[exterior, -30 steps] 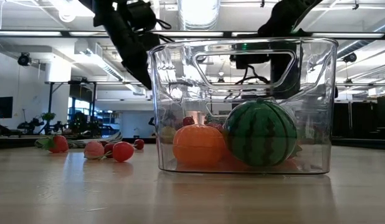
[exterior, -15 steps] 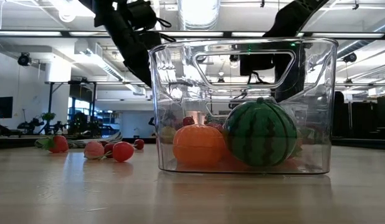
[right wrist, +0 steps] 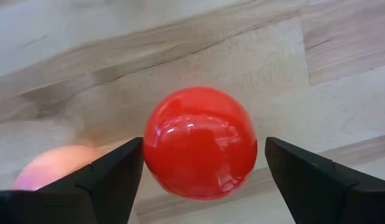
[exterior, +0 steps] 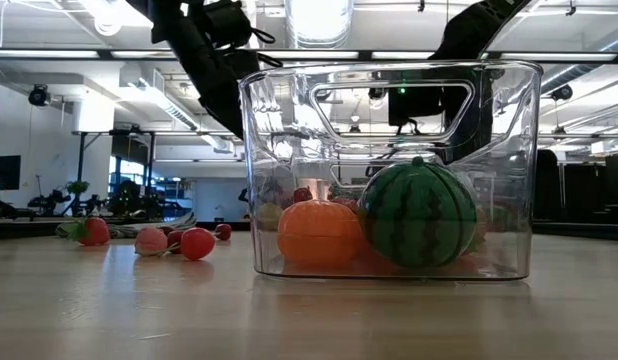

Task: Pick and placing Produce into tupperware
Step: Put the tomato into the transparent bin

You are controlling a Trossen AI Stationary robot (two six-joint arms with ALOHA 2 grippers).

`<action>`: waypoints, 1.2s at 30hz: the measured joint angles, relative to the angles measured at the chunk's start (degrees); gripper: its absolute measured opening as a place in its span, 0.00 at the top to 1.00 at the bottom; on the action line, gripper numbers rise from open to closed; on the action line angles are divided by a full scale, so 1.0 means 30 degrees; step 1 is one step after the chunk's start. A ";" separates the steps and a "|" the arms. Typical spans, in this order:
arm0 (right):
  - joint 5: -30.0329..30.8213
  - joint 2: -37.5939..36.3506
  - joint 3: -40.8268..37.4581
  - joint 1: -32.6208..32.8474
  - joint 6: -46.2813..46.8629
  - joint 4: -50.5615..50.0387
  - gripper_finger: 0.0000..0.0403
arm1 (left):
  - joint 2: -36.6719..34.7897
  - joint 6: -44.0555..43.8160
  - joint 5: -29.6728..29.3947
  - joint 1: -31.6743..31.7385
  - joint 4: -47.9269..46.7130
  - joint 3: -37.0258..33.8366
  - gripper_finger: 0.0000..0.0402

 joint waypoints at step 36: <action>-0.0574 -0.3038 0.6574 0.3142 -0.9496 -0.0146 0.34 | 0.0059 -0.3050 0.0461 -0.0007 0.0431 -0.0209 0.32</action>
